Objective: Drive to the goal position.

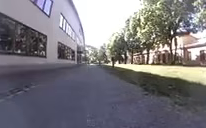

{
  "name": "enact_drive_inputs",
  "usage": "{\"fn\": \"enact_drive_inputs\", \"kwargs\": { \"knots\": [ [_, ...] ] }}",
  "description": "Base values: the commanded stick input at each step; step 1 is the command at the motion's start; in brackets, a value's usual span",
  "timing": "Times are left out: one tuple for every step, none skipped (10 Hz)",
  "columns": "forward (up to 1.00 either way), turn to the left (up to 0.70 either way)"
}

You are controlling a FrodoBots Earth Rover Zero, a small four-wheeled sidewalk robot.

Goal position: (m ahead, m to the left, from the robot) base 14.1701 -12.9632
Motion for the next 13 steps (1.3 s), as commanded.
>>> {"fn": "enact_drive_inputs", "kwargs": {
  "knots": [
    [0.45, 0.0],
    [0.45, 0.0],
    [0.45, 0.0],
    [0.45, 0.0],
    [0.45, 0.0],
    [0.45, 0.0],
    [0.45, 0.0],
    [0.45, 0.0],
    [0.45, 0.0],
    [0.45, 0.0],
    [0.45, 0.0],
    [0.45, 0.0],
    [0.45, 0.0]
  ]
}}
